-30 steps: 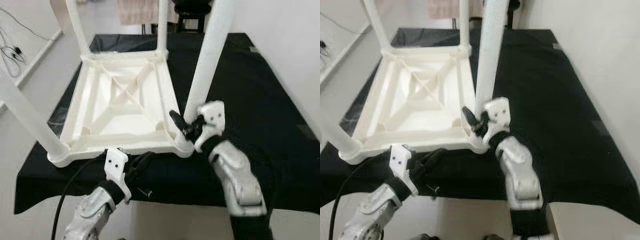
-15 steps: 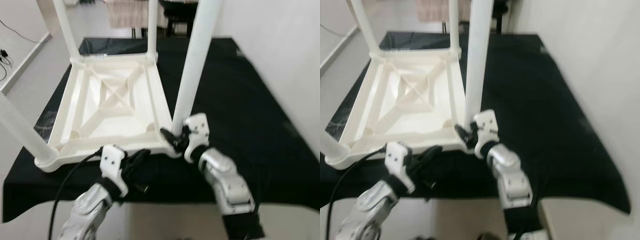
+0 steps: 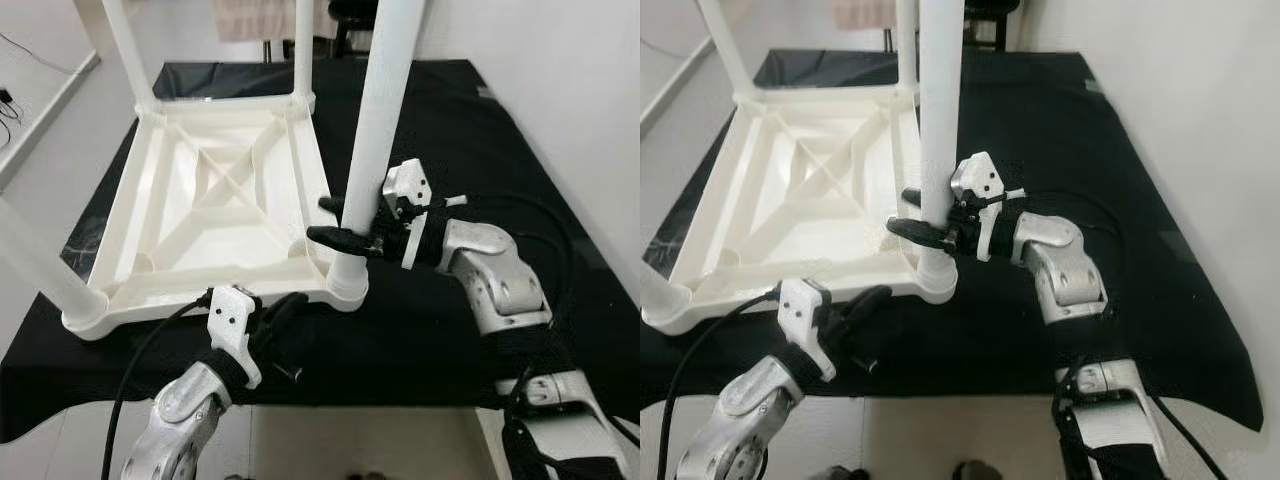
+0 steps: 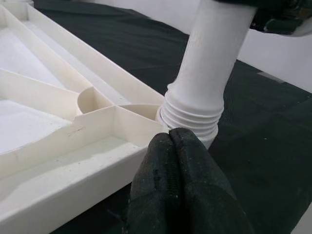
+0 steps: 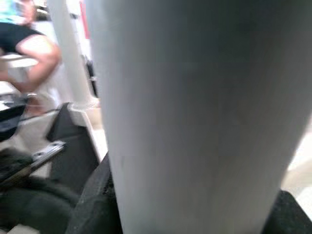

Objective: Building children table

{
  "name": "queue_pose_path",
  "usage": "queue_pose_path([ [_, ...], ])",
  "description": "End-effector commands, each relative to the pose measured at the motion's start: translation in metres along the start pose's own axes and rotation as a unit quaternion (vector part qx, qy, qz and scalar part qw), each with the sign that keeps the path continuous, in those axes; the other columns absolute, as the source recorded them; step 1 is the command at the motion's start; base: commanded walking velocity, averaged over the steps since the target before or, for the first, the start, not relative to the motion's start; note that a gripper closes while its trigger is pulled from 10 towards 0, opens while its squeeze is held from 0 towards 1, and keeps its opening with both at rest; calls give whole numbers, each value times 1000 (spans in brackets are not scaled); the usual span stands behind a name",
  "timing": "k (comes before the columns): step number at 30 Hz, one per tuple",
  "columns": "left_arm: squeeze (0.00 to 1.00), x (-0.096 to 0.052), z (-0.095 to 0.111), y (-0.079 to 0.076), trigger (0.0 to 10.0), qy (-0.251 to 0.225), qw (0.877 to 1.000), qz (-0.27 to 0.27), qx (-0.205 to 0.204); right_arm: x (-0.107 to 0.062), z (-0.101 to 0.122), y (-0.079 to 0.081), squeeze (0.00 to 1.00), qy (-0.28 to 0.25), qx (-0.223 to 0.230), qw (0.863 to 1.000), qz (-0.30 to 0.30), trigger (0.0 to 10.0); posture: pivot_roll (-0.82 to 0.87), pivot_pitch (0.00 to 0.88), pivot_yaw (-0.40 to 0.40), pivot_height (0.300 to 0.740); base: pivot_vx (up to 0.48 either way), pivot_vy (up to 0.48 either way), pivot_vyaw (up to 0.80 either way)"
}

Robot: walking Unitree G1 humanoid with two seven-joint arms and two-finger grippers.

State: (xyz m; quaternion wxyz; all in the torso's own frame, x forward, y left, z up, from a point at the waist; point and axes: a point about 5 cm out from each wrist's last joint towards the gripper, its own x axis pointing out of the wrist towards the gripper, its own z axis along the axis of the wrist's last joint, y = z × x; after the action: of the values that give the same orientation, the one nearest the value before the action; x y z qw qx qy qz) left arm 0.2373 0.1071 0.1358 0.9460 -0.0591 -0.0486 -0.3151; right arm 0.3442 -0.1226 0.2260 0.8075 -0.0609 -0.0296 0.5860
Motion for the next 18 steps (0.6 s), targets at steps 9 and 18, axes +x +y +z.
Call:
queue_pose_path([
  [9, 0, -4, -4, 0, 10000, 11, 1000, 2, 1, -2, -12, -8, 0, 1, 45, 998, 38, 0, 57, 146, -28, 740, 0, 0, 0],
  [18, 0, -6, -2, 3, 10000, 9, 1000, 2, 1, 17, -81, 41, 0, 24, 108, 961, -252, 0, 35, 173, -18, 740, 0, 0, 0],
])
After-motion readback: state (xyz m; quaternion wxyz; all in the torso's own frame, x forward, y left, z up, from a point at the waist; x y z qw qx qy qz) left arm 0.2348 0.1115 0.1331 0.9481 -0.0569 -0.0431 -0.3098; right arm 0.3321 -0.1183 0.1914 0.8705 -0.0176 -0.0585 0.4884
